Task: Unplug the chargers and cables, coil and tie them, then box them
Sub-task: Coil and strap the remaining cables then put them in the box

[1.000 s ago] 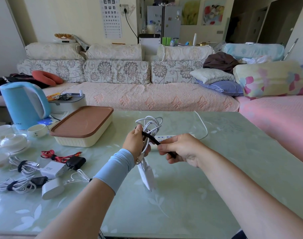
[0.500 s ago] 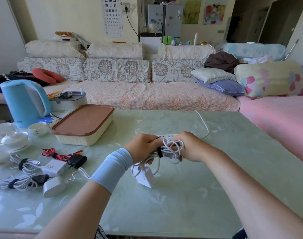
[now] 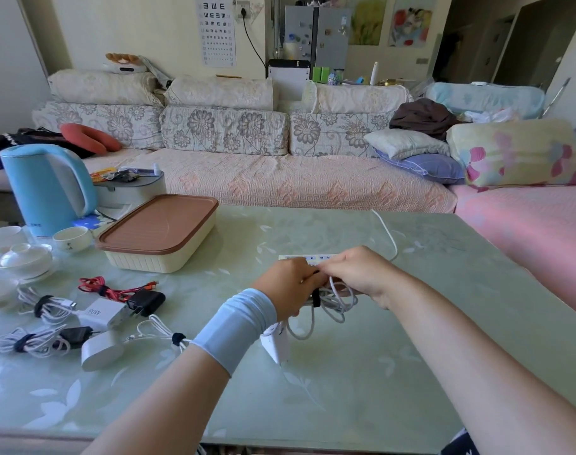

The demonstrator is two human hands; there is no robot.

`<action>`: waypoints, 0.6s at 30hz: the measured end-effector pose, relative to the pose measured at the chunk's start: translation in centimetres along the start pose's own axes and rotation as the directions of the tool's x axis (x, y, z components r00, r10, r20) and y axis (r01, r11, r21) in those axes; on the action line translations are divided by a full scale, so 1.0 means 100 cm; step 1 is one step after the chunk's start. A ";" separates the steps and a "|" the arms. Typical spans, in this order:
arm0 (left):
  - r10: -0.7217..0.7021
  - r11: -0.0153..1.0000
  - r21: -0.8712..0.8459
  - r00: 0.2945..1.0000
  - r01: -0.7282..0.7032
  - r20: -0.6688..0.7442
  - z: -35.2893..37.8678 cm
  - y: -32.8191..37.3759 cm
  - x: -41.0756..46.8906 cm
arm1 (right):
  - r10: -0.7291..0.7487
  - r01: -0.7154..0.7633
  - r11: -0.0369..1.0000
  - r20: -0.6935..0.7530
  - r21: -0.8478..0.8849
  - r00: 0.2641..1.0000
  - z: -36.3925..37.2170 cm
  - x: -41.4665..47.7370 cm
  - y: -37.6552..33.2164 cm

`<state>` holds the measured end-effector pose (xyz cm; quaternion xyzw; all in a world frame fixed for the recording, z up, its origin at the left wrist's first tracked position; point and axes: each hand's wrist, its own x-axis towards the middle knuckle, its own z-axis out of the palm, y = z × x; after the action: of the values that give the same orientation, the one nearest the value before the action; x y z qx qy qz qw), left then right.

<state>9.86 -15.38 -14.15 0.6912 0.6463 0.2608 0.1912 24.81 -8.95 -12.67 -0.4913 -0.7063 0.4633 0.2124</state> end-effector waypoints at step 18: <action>-0.227 0.973 0.007 0.958 0.232 -0.176 0.006 0.015 0.004 | -0.358 0.134 0.881 -0.456 -0.453 0.815 0.037 -0.013 -0.016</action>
<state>11.44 -15.08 -13.68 0.5889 0.7397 0.2872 0.1534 21.79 -11.93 -12.82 -0.5342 -0.7586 0.1239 0.3519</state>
